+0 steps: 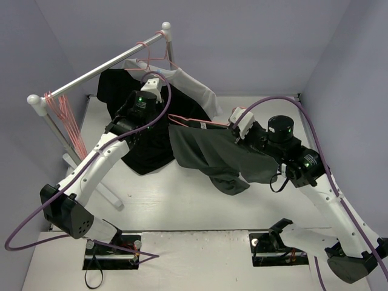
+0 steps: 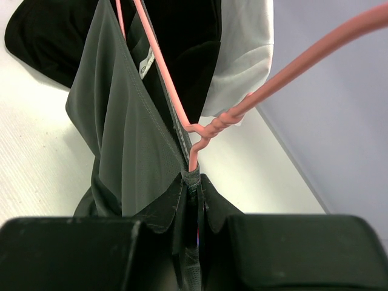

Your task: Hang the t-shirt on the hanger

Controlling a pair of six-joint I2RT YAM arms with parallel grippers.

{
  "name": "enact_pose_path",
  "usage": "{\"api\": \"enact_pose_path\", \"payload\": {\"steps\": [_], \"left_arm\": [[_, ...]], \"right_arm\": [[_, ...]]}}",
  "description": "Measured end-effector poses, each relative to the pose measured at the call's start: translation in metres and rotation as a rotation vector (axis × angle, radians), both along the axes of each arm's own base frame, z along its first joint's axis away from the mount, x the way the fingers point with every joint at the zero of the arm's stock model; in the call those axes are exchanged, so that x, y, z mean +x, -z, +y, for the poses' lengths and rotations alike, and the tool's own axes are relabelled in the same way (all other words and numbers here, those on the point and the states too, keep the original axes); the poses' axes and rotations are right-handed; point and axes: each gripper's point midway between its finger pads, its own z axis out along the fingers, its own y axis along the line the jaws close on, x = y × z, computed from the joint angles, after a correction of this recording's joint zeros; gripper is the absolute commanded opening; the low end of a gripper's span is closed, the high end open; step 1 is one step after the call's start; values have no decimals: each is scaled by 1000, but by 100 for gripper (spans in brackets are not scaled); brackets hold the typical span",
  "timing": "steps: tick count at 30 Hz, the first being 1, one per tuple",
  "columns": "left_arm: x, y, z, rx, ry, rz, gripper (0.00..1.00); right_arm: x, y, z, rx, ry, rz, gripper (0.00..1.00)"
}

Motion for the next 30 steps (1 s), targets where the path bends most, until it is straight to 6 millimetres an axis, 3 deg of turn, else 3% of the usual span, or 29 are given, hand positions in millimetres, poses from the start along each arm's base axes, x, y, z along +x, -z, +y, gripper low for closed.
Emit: {"api": "enact_pose_path", "payload": {"steps": [11, 18, 22, 27, 30], "left_arm": [[0, -7, 5, 45, 29, -8, 0], [-7, -34, 4, 118, 21, -64, 0], [-22, -38, -12, 161, 34, -82, 0], [-39, -36, -29, 188, 60, -69, 0], [-42, -55, -37, 183, 65, -98, 0]], "right_arm": [[3, 8, -1, -28, 9, 18, 0], [19, 18, 0, -76, 54, 53, 0], [28, 9, 3, -87, 79, 47, 0], [38, -17, 10, -61, 97, 15, 0], [42, -36, 18, -39, 98, -10, 0]]}}
